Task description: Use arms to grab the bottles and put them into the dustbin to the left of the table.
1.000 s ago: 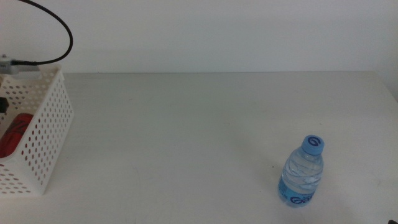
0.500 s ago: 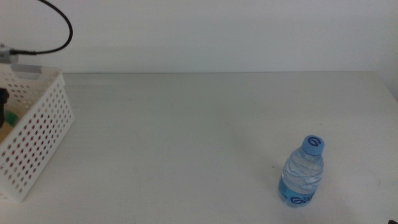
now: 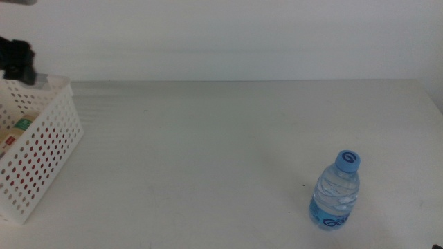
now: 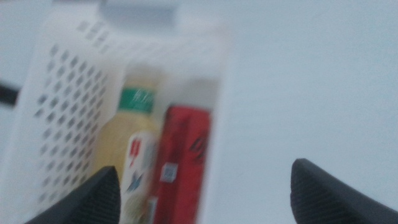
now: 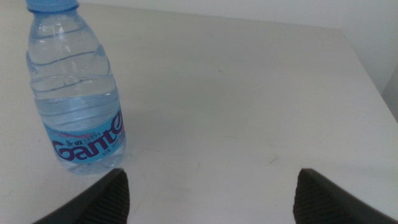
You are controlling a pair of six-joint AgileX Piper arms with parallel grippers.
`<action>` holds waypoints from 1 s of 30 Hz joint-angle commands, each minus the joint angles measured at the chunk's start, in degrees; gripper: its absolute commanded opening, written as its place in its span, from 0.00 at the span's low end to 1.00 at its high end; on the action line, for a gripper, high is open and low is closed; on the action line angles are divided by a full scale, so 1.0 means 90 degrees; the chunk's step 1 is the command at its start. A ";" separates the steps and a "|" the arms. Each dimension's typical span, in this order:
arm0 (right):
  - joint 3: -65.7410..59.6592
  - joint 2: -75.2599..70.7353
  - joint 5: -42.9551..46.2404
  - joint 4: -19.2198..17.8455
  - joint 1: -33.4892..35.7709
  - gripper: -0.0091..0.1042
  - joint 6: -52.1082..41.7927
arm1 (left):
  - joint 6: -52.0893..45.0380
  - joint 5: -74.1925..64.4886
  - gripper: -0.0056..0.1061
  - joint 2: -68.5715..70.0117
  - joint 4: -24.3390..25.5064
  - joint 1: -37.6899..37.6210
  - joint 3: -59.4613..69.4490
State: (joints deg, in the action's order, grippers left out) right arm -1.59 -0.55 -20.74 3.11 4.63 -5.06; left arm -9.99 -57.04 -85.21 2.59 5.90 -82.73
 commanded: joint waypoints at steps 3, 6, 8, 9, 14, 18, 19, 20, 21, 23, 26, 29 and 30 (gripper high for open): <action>0.0049 -0.0173 0.0328 -0.0046 -0.0031 0.78 -0.0032 | -0.0110 0.1566 0.86 0.1097 -0.0487 -0.0522 0.0800; 0.0049 -0.0173 0.0328 -0.0046 -0.0031 0.78 -0.0032 | -0.0404 0.2377 0.86 0.1685 -0.0913 -0.0885 0.1565; 0.0049 -0.0173 0.0328 -0.0046 -0.0031 0.78 -0.0032 | -0.0726 0.2906 0.86 0.2029 -0.1281 -0.1162 0.2053; 0.0049 -0.0173 0.0328 -0.0046 -0.0031 0.78 -0.0032 | -0.0893 0.3108 0.86 0.2156 -0.1428 -0.1306 0.2244; 0.0049 -0.0173 0.0328 -0.0046 -0.0031 0.78 -0.0032 | -0.1390 0.4013 0.86 0.2766 -0.2244 -0.1981 0.3265; 0.0049 -0.0173 0.0328 -0.0046 -0.0031 0.78 -0.0032 | -0.1389 0.4071 0.86 0.3042 -0.2752 -0.2329 0.3771; 0.0049 -0.0173 0.0328 -0.0046 -0.0031 0.78 -0.0032 | -0.1389 0.4071 0.86 0.3078 -0.2883 -0.2406 0.3867; 0.0049 -0.0173 0.0328 -0.0046 -0.0031 0.78 -0.0032 | -0.1389 0.4071 0.86 0.3101 -0.3001 -0.2482 0.3945; 0.0049 -0.0173 0.0328 -0.0046 -0.0031 0.78 -0.0032 | -0.1395 0.4071 0.86 0.3102 -0.3062 -0.2550 0.3992; 0.0049 -0.0173 0.0328 -0.0046 -0.0031 0.78 -0.0032 | -0.1401 0.4046 0.86 0.3102 -0.3107 -0.2683 0.4070; 0.0049 -0.0173 0.0328 -0.0046 -0.0031 0.78 -0.0032 | -0.1507 0.4030 0.86 0.3102 -0.3095 -0.2801 0.4132; 0.0049 -0.0173 0.0328 -0.0046 -0.0031 0.78 -0.0032 | -0.1580 0.4045 0.86 0.3102 -0.3165 -0.2802 0.4132; 0.0049 -0.0173 0.0328 -0.0046 -0.0031 0.78 -0.0032 | -0.1580 0.4056 0.86 0.3102 -0.3124 -0.2802 0.4141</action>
State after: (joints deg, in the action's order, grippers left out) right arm -1.59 -0.55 -20.74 3.11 4.63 -5.06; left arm -24.08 -24.70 -58.48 -24.18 -18.98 -43.91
